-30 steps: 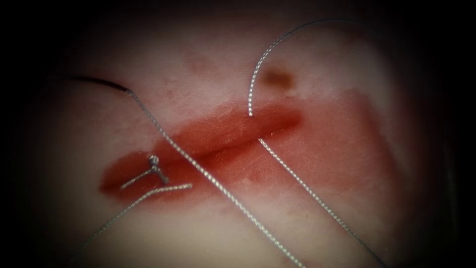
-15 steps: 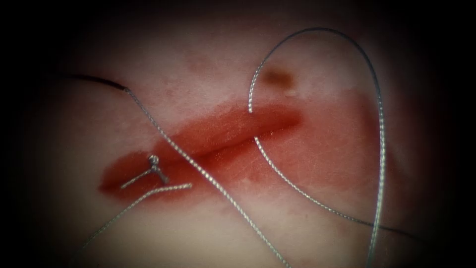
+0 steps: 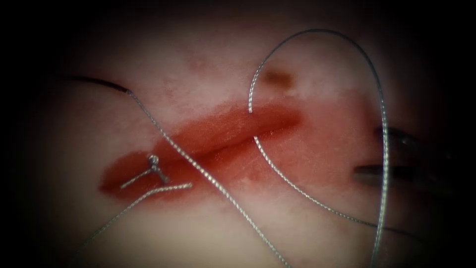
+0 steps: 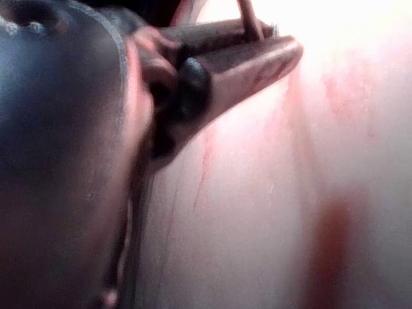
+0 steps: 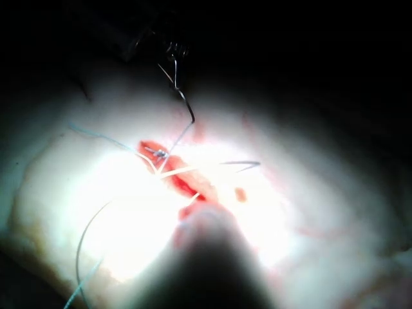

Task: Wound Closure
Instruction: Mistakenly pull the suture through the incision with the right grasper.

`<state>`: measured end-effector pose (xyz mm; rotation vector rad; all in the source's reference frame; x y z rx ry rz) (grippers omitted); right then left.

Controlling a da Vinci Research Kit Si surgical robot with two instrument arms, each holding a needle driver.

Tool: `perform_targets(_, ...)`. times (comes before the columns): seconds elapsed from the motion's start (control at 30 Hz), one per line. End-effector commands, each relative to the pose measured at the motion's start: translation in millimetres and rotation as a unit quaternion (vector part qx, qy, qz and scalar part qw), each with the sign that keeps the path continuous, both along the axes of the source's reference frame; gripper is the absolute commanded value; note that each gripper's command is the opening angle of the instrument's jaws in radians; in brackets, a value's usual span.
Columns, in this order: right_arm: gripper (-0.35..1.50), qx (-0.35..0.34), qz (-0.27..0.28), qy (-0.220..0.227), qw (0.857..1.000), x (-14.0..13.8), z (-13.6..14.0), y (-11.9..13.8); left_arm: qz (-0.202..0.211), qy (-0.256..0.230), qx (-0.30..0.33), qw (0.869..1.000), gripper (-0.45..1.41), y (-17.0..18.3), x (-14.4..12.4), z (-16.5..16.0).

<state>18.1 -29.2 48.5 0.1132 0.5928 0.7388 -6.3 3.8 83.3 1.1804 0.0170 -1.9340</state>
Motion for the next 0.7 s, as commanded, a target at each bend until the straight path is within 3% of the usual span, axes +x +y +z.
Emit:
perform_targets(0.03, 0.93, -0.010, 0.008, -0.007, 1.000, 2.3, -0.1, 0.1, -0.001, 0.000, -0.004, 1.000, -0.45, 1.2, -0.3, -0.3)
perform_targets(0.1, 0.73, -0.006, -0.001, -0.008, 1.000, 3.0, -0.1, -0.1, -0.001, 0.000, -0.004, 1.000, -0.45, 1.2, -0.3, -0.3)
perform_targets(0.17, 0.81, 0.009, 0.006, 0.005, 1.000, 4.3, -0.1, -0.1, -0.001, 0.000, -0.004, 1.000, -0.45, 1.2, -0.3, -0.3)
perform_targets(0.27, 0.78, 0.011, 0.017, 0.021, 1.000, 5.1, -0.1, -0.2, -0.001, 0.000, -0.004, 1.000, -0.45, 1.2, -0.3, -0.3)
perform_targets(0.3, 0.61, 0.021, 0.019, 0.040, 0.999, 6.1, -0.2, -0.3, -0.001, 0.000, -0.004, 1.000, -0.45, 1.2, -0.3, -0.3)
perform_targets(0.37, 0.61, 0.031, 0.019, 0.049, 0.998, 7.0, -0.1, -0.5, -0.001, 0.000, -0.004, 1.000, -0.45, 1.2, -0.3, -0.3)
perform_targets(0.43, 0.49, 0.036, 0.018, 0.047, 0.998, 8.0, 0.0, -0.7, -0.001, 0.000, -0.004, 1.000, -0.45, 1.2, -0.3, -0.3)
perform_targets(0.47, 0.31, 0.040, 0.014, 0.048, 0.998, 8.9, 0.2, -1.0, -0.001, 0.000, -0.004, 1.000, -0.45, 1.2, -0.3, -0.3)
perform_targets(0.5, 0.24, 0.045, 0.013, 0.050, 0.998, 9.5, 0.5, -1.1, -0.001, 0.000, -0.004, 1.000, -0.45, 1.2, -0.3, -0.3)
perform_targets(0.7, 0.31, 0.037, 0.011, 0.049, 0.998, 11.3, 1.7, -2.0, -0.002, 0.000, -0.005, 1.000, -0.45, 1.2, -0.3, -0.3)
